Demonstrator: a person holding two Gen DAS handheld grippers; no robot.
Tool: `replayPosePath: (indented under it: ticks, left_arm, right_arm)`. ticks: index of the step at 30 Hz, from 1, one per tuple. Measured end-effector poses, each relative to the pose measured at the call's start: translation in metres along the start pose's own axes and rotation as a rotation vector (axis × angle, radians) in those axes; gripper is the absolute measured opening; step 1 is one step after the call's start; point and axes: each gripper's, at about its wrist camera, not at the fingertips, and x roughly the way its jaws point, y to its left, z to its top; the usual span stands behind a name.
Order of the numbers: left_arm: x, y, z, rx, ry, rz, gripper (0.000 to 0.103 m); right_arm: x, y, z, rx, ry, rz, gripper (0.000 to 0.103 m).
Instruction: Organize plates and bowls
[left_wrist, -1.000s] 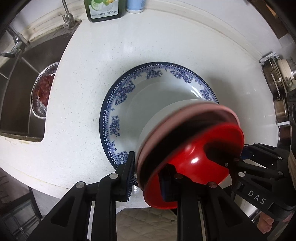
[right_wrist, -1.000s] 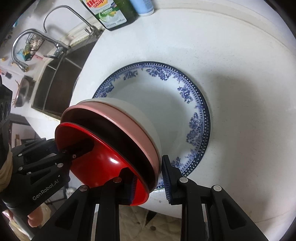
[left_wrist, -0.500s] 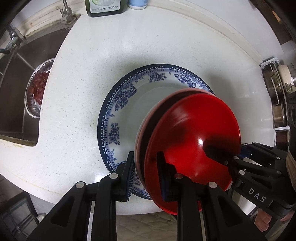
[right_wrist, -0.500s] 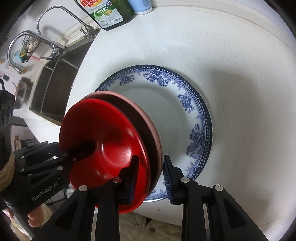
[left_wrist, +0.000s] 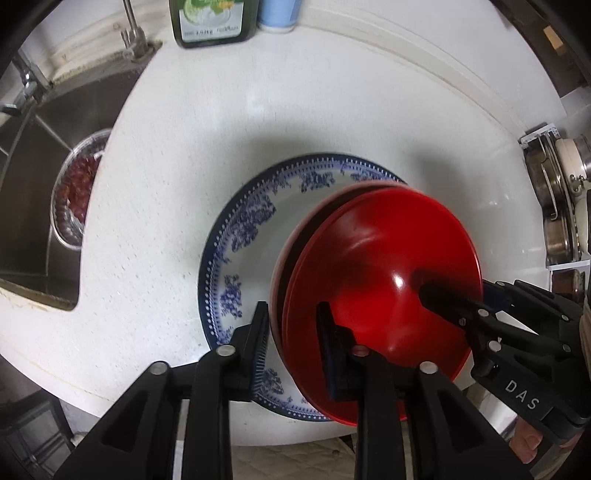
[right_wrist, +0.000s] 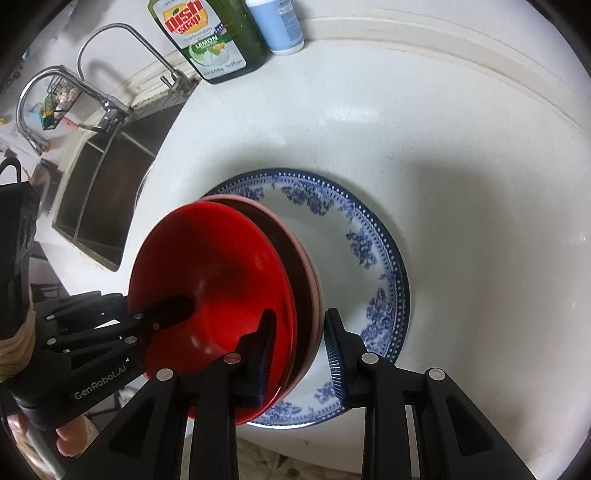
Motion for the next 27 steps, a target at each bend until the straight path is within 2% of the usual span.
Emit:
replayPosePath:
  ticks: [2,7,9,12,16,19,24,27]
  left_arm:
    - [-0.005,-0.001,0.002,0.008,-0.028,0.01,0.045]
    - [-0.021,-0.003,0.0,0.012,-0.107,0.046,0.059]
    - [-0.031,-0.003,-0.001,0.019,-0.148,0.061,0.065]
    - [-0.046,-0.003,-0.006,0.027,-0.216,0.095,0.071]
    - [-0.069,-0.013,-0.022,0.015,-0.317,0.129,0.081]
    - [-0.087,-0.021,-0.041,0.006,-0.418,0.16,0.085]
    - [-0.11,-0.029,-0.08,-0.009,-0.571,0.171,0.091]
    - [-0.117,-0.035,-0.104,0.01,-0.641,0.199,0.094]
  right_arm:
    - [-0.001,0.001,0.0,-0.009,-0.005,0.003,0.032]
    - [-0.006,0.003,-0.002,-0.013,-0.032,0.01,0.036]
    - [-0.012,0.004,-0.004,-0.019,-0.053,0.007,0.046]
    - [-0.029,0.004,-0.01,-0.028,-0.113,-0.008,0.051]
    - [-0.06,0.002,-0.025,-0.036,-0.223,-0.05,0.056]
    - [-0.083,0.002,-0.041,-0.046,-0.32,-0.082,0.061]
    - [-0.114,-0.004,-0.075,-0.025,-0.492,-0.114,0.082]
    - [-0.123,-0.008,-0.094,-0.013,-0.545,-0.11,0.082]
